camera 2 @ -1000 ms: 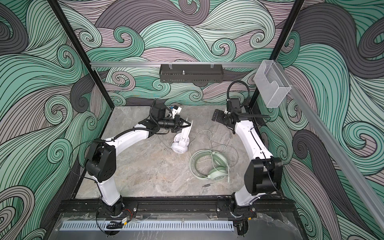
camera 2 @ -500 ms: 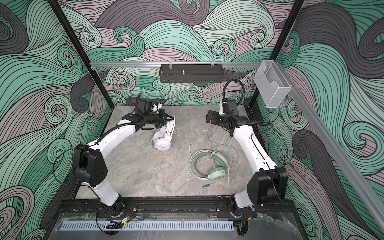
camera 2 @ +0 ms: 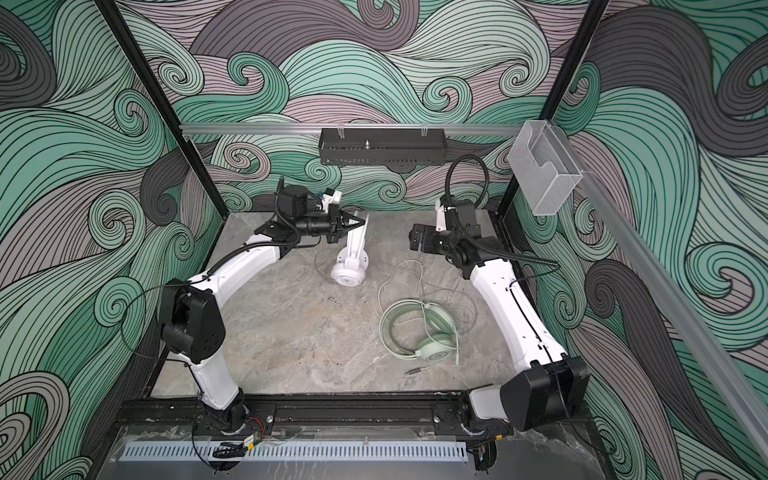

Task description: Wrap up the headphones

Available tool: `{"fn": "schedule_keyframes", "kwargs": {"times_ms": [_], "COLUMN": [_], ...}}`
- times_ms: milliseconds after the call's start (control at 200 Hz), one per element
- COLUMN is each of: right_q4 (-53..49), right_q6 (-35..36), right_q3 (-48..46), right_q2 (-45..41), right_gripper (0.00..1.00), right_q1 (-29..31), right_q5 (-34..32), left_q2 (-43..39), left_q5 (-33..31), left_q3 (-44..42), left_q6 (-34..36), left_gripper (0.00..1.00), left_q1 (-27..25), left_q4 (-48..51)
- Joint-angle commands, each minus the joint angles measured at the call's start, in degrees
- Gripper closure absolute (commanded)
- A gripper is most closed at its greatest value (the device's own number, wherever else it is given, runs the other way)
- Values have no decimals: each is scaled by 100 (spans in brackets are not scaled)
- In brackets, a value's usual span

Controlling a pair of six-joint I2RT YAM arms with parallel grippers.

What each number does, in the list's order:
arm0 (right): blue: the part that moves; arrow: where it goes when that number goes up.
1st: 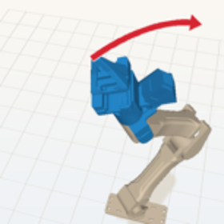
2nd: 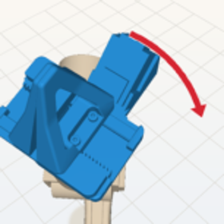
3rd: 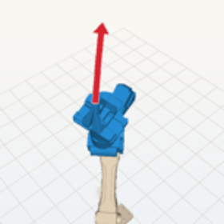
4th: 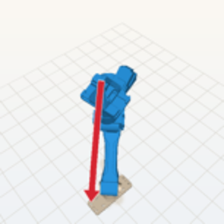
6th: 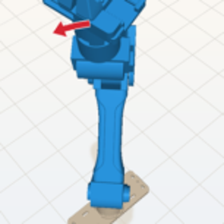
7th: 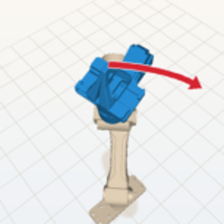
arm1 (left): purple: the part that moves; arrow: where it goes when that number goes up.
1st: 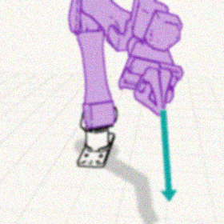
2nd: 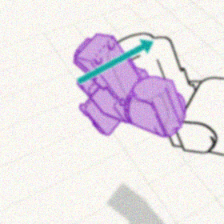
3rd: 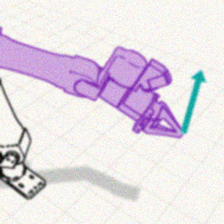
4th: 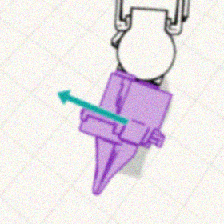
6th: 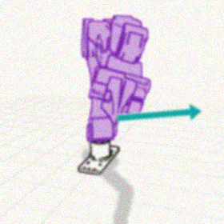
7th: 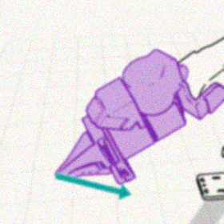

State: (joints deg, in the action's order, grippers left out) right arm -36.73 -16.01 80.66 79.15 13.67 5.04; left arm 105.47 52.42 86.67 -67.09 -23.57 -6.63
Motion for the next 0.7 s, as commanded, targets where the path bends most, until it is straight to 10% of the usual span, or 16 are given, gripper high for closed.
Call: {"fn": "schedule_keyframes", "kwargs": {"times_ms": [0, 355, 695], "right_q4": [-261, -420, -425], "right_q6": [195, 375, 390], "right_q3": [178, 521, 503], "right_q2": [-5, 203, 270], "right_gripper": [0, 1, 1], "right_q1": [-57, -45, 8], "right_q5": [-390, -636, -642], "left_q2": [238, 1475, 1110], "left_q5": [655, 491, 1043], "left_q3": [-234, -922, -1947], "left_q6": [-1312, -4406, -2908], "left_gripper": [100, 100, 88], "left_q1": [-259, -654, 103], "left_q4": [-1967, -6181, -4768]}}
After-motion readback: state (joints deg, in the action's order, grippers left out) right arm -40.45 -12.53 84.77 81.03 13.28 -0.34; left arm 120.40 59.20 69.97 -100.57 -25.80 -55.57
